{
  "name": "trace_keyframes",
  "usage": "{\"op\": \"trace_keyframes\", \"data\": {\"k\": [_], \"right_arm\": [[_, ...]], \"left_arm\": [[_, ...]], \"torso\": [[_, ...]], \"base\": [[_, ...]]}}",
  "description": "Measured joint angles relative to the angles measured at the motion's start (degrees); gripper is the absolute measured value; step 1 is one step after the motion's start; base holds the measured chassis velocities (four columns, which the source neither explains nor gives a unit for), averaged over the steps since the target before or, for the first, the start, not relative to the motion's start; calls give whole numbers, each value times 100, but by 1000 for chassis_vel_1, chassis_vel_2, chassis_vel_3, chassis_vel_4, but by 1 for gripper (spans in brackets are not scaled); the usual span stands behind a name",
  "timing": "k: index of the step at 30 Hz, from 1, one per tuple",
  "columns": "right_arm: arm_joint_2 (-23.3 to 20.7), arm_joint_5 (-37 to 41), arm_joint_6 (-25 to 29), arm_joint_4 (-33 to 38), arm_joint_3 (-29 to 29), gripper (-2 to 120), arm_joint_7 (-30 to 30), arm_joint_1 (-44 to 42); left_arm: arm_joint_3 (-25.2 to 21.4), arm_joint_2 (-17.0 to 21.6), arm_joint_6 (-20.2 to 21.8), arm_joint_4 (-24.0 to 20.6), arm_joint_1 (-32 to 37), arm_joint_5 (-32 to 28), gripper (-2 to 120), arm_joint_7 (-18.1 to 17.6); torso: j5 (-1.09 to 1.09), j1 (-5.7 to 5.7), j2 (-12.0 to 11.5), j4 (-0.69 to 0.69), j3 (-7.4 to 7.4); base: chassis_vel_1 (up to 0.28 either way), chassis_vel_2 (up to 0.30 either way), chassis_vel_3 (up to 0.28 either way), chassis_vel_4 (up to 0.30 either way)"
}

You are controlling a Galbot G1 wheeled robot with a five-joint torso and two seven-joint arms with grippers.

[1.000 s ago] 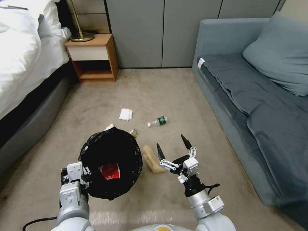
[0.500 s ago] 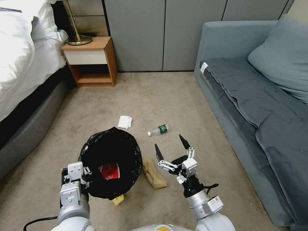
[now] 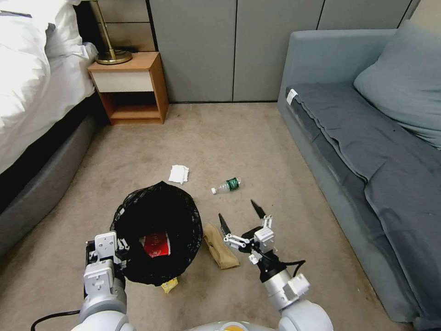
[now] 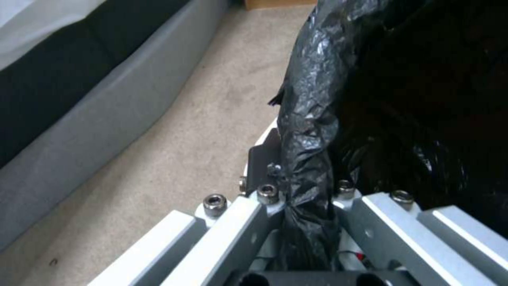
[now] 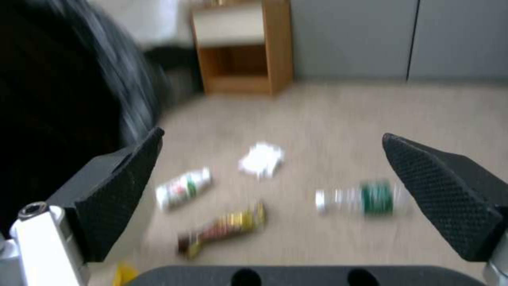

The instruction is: Pick up the trash bin, then pick up the garbage from the floor and place it into the trash bin.

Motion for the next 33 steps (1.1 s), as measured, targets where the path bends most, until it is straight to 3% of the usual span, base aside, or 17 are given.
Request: {"op": "trace_keyframes", "data": {"k": [5,9,19,28,33], "right_arm": [[-270,586,-919,-600,-395,100,203,526],[-333,794,-1143,-1210,-621,100,8,849],[-76,771,-1086,-2848,-933,100,-564,1721],[-15,542,-944,-3237,-896,100,-908,1847],[155,286,-637,-3835,-839,96,-1016,2068]], "left_arm": [[-45,-12,3,-5,-6,-9,0,-3],[-55,-37,6,10,-34,-10,0,-3],[-35,-72,11,117,-48,19,0,-3],[-16,-71,9,166,-28,46,0,-3],[62,-78,-10,193,-7,94,0,-4]], "torso": [[-2,0,0,1,0],[-2,0,0,0,0],[-1,0,0,1,0],[-2,0,0,0,0],[-1,0,0,0,0]], "base": [[0,0,0,0],[0,0,0,0],[0,0,0,0],[0,0,0,0],[0,0,0,0]]}}
